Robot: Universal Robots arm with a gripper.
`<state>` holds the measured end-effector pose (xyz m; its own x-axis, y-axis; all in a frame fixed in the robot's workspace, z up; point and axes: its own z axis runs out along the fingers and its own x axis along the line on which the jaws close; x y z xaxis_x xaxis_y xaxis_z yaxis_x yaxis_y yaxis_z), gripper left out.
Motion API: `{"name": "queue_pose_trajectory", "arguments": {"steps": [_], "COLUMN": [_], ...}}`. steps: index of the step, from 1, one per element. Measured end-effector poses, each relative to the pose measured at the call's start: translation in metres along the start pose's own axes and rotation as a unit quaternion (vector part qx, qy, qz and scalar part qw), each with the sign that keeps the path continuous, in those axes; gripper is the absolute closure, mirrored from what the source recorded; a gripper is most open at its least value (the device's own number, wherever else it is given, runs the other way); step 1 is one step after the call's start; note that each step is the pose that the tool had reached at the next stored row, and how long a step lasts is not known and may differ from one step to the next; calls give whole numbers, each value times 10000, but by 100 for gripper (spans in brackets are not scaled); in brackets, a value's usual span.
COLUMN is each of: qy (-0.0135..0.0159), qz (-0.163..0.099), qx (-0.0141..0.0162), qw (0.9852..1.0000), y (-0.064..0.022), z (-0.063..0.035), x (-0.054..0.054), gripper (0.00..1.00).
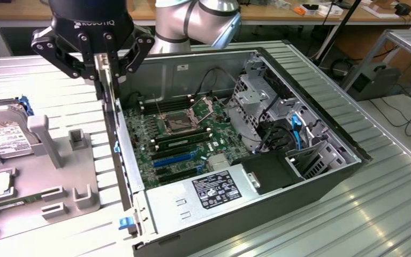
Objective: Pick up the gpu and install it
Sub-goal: 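Pick up the gpu and move the gpu toward the slot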
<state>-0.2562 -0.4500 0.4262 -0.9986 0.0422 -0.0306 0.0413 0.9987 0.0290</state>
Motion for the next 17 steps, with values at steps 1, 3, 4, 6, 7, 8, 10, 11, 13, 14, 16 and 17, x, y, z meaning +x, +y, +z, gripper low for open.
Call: {"name": "queue_pose_trajectory", "arguments": {"steps": [1,3,4,6,7,8,10,11,13,14,16,17], "qy": [0,0,0,0,0,0,0,0,0,0,0,0], "qz": [0,0,0,0,0,0,0,0,0,0,0,0], "qx": [0,0,0,0,0,0,0,0,0,0,0,0], "qw": [10000,10000,10000,10000,10000,10000,10000,10000,10000,10000,10000,10000], "y": [1,1,2,3,4,5,6,6,7,7,8,8], "z": [0,1,2,2,3,3,4,4,5,5,6,6], "x": [-13,-34,-50,-77,-95,-109,-136,-146,-161,-169,-191,-200], "gripper": [73,73,73,73,73,73,73,73,73,73,73,73]}}
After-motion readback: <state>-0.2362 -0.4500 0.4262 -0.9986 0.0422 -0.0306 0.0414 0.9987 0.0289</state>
